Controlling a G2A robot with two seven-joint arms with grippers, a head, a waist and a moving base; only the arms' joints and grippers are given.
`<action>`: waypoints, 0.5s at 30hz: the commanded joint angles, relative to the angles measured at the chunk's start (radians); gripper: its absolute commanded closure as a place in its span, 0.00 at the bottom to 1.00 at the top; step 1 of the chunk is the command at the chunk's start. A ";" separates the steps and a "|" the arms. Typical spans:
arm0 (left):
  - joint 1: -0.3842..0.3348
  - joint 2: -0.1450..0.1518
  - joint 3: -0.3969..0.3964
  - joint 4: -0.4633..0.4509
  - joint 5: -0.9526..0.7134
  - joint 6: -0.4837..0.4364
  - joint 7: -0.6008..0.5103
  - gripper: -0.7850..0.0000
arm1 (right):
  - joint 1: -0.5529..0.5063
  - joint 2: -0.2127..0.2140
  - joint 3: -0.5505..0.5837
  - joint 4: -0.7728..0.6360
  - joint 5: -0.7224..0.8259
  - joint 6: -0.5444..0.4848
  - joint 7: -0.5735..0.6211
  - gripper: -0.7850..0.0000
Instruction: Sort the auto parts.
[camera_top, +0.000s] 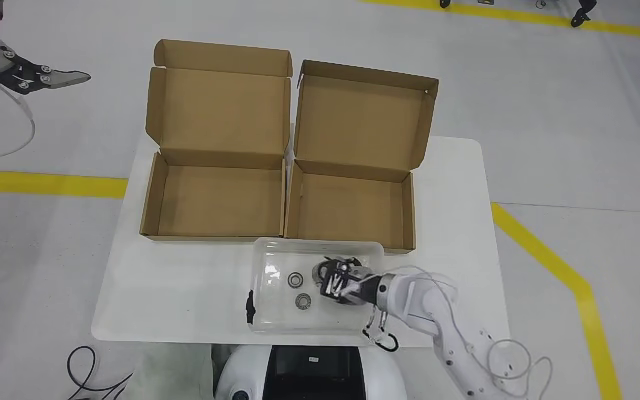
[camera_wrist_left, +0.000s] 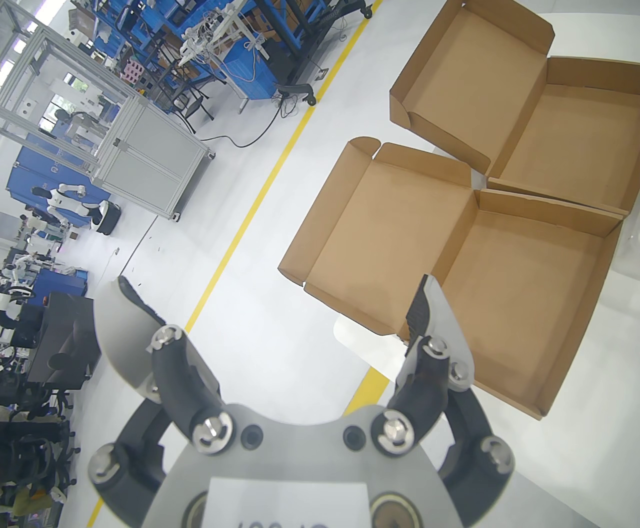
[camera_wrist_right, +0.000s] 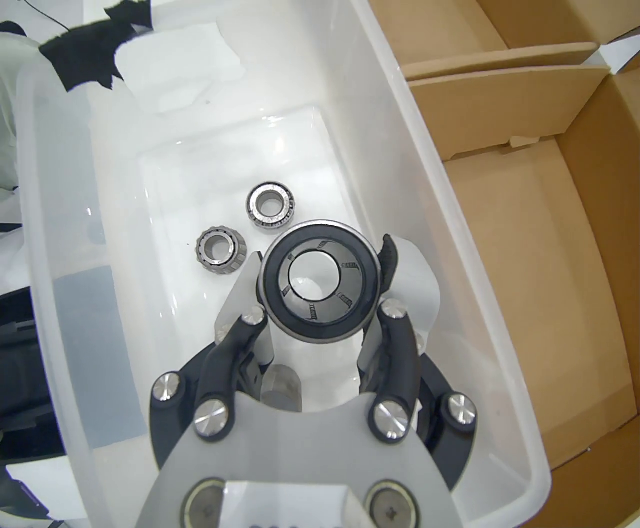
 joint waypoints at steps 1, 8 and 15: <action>0.000 0.000 0.000 0.000 0.000 0.000 0.000 0.00 | -0.002 0.003 0.003 0.002 -0.006 0.000 -0.016 1.00; 0.000 0.000 0.000 0.000 0.000 0.000 0.000 0.00 | 0.003 0.008 0.013 0.012 0.024 -0.021 -0.201 1.00; 0.000 0.000 0.000 0.000 0.000 0.000 0.000 0.00 | 0.044 0.005 -0.013 0.023 0.023 -0.023 -0.396 1.00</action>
